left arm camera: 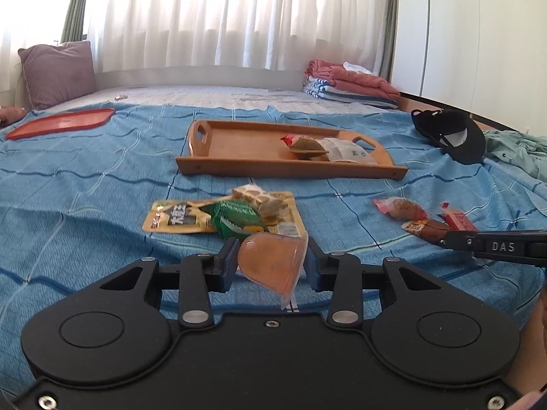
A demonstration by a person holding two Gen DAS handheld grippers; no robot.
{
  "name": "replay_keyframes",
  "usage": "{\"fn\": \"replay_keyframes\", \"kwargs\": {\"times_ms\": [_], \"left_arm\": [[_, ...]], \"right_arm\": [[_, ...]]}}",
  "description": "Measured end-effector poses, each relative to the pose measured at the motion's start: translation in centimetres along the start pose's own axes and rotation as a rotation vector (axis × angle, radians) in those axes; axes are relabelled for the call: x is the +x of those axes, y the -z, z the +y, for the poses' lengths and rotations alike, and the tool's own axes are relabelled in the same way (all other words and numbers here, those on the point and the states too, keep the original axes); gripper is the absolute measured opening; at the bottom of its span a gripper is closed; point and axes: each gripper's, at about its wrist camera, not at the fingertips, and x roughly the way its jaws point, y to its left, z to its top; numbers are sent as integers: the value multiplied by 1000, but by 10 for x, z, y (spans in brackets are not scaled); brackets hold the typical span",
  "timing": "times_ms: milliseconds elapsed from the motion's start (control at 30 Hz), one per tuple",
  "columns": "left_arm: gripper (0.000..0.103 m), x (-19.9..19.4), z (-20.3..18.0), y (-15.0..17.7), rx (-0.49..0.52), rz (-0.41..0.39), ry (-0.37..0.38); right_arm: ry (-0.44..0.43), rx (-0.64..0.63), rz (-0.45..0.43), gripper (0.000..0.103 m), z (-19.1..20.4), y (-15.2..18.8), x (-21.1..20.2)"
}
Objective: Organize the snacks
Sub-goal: 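Carry the jelly cup and red biscuit pack over the wooden tray with both tools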
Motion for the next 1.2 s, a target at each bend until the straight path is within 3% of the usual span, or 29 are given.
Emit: {"fn": "replay_keyframes", "kwargs": {"times_ms": [333, 633, 900, 1200], "left_arm": [[38, 1, -1, -17, 26, -22, -1], [38, 35, 14, -79, -14, 2, 17], [38, 92, 27, -139, -19, 19, 36], [38, 186, 42, -171, -109, 155, 44]], "right_arm": [[0, 2, -51, 38, -4, -17, -9], [-76, 51, -45, 38, -3, -63, 13], [-129, 14, -9, 38, 18, -117, 60], [-132, 22, 91, 38, 18, -178, 135]]}}
